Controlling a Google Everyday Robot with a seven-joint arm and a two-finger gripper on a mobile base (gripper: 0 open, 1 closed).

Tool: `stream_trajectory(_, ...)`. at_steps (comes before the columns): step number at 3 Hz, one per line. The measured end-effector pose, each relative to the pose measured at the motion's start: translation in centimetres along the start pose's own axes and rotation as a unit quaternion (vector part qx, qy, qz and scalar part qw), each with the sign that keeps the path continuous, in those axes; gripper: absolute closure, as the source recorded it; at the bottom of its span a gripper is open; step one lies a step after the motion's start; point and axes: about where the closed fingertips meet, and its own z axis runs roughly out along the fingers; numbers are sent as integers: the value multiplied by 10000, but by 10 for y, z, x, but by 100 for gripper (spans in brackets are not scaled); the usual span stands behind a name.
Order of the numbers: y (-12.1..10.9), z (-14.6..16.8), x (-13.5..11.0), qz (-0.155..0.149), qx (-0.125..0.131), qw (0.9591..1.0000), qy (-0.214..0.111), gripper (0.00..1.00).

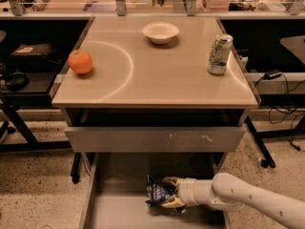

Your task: Place blue chip bag into middle drawer

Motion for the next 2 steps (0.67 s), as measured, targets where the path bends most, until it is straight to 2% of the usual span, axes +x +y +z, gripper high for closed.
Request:
stream_trajectory(1, 0, 0, 0, 0, 0, 10000, 0, 0)
stream_trajectory(2, 0, 0, 0, 0, 0, 10000, 0, 0)
